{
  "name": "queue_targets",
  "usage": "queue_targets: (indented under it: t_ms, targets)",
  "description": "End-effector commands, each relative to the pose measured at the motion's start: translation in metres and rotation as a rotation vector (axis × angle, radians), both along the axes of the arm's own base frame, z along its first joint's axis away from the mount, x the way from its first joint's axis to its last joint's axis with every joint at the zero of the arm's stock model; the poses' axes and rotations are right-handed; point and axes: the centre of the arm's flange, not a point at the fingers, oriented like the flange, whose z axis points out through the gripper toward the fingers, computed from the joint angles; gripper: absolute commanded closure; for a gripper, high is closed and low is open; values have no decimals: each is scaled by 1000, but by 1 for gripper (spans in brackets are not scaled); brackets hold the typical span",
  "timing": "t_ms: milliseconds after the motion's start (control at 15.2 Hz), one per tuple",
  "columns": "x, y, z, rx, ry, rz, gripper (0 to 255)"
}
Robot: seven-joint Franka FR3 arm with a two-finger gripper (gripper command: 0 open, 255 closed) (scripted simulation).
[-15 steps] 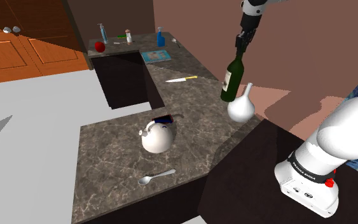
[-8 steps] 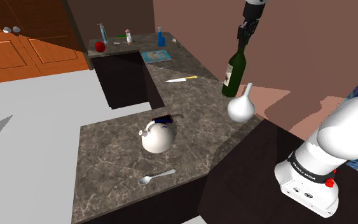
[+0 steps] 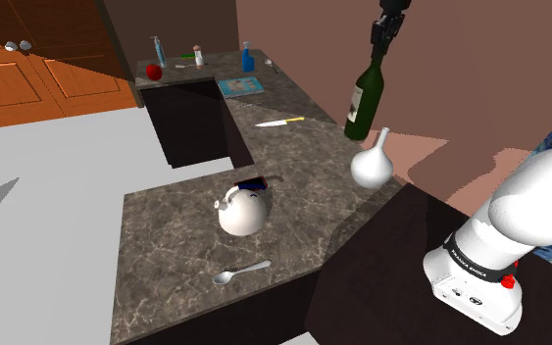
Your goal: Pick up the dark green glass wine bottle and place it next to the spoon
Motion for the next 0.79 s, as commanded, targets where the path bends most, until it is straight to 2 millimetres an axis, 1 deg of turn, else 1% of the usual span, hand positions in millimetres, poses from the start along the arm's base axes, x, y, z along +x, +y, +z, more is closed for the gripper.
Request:
queue_targets:
  t_ms: [0,726]
  targets:
    - [0,1,11,0,0,0,255]
    - [0,1,69,0,0,0,255]
